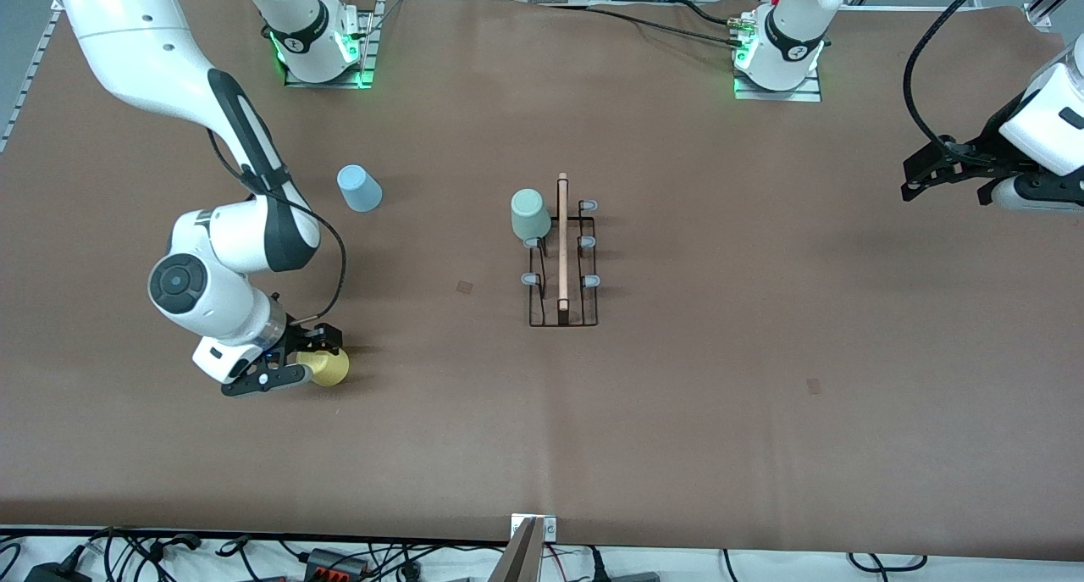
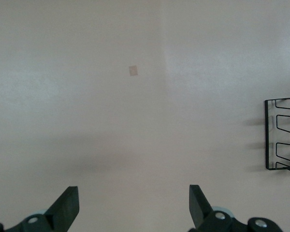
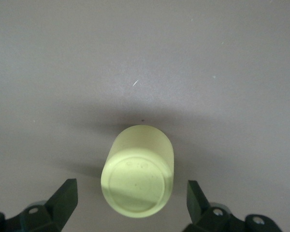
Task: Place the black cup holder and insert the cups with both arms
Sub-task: 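Move the right gripper to the yellow cup and grasp it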
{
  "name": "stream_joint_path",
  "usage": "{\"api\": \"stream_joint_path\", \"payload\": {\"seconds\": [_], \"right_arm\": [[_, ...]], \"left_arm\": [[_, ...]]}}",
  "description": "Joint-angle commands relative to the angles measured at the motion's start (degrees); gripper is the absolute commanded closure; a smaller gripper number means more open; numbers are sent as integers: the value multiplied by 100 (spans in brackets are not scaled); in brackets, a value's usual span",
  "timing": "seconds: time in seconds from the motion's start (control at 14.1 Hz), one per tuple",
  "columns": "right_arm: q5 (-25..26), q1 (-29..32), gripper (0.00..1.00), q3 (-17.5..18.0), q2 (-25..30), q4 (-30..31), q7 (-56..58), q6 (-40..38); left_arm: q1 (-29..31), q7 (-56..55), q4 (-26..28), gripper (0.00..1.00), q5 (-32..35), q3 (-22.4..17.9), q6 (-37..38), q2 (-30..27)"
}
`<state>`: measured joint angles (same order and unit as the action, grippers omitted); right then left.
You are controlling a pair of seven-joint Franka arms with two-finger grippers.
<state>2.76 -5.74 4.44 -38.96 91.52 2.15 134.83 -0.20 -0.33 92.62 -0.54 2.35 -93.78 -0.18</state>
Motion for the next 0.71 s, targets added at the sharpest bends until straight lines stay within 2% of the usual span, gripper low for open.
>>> {"api": "stream_joint_path", "payload": {"seconds": [0.0,0.43,0.5,0.64], "right_arm": [[-100,-50,0,-39,-138,-99,128,139],[-100,-50,0,-48,-209,-99,145,149],[-91,-50,3,-48,-209,-99,145,149],[-56,-50,50,-48,-209,-99,163,131]], "left_arm": [[-7,86,-165,0,54,19,124,62],[-15,77,-165,0,37,19,124,71],[-15,86,-165,0,28,19,124,62],[-7,86,-165,0,19,37,132,62]]}}
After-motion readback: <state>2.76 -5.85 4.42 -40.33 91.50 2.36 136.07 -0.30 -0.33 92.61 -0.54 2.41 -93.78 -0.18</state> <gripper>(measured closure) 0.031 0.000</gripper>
